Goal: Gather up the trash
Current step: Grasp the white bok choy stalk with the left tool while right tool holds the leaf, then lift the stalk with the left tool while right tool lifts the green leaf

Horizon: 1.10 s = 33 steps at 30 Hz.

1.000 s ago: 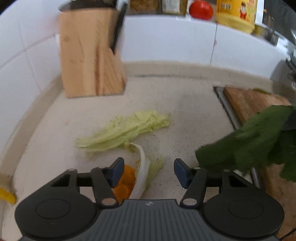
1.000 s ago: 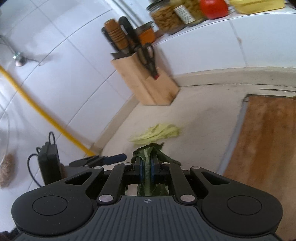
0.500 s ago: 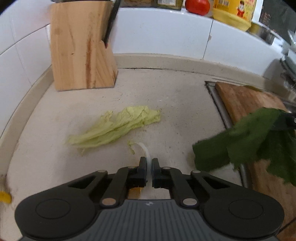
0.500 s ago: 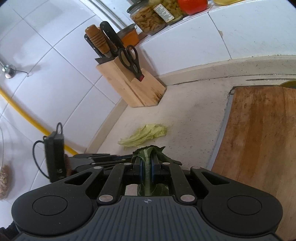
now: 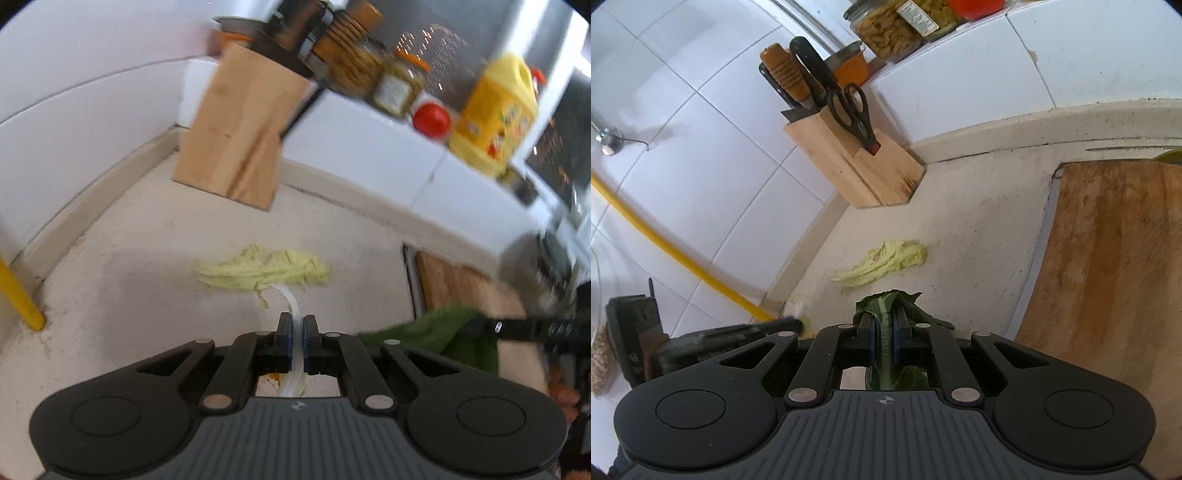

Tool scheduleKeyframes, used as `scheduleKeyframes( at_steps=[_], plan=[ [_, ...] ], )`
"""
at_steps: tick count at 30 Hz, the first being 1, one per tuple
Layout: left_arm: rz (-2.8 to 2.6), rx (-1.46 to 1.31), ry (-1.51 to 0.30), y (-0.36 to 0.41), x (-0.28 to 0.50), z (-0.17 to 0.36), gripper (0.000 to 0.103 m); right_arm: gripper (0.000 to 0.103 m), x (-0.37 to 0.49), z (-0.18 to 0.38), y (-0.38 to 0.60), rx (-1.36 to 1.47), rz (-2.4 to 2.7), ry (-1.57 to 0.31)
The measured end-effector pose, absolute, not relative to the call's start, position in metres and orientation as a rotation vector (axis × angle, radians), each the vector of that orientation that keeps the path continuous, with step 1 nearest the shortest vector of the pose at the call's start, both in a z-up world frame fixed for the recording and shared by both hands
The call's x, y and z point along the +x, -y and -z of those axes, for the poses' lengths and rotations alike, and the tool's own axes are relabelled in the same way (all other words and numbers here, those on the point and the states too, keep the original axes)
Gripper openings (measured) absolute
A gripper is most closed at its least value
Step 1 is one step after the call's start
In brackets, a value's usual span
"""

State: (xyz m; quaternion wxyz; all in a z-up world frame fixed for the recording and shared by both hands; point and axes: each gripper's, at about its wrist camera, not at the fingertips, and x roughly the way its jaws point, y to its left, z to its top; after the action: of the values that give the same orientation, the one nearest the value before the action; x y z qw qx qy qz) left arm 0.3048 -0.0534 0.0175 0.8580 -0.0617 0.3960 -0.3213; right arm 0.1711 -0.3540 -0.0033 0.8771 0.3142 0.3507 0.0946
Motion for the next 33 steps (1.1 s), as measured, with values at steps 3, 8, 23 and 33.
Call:
scheduleKeyframes(
  at_steps=[3,8,23,33],
  plan=[
    [0.659,-0.170,-0.805,0.042,0.304,-0.024,0.001,0.012,0.173,0.003,0.352,0.651,-0.211,-0.735],
    [0.625,-0.162,-0.831,0.037,0.297,-0.013,0.001,0.012,0.175,0.004,0.350,0.659,-0.228,-0.737],
    [0.533,-0.079,-0.939,0.033,0.282,0.038,0.027,0.038,0.185,0.020,0.322,0.461,-0.201,-0.804],
    [0.536,-0.045,-0.934,0.038,0.256,0.046,0.038,0.068,0.194,0.031,0.315,0.367,-0.184,-0.858]
  ],
)
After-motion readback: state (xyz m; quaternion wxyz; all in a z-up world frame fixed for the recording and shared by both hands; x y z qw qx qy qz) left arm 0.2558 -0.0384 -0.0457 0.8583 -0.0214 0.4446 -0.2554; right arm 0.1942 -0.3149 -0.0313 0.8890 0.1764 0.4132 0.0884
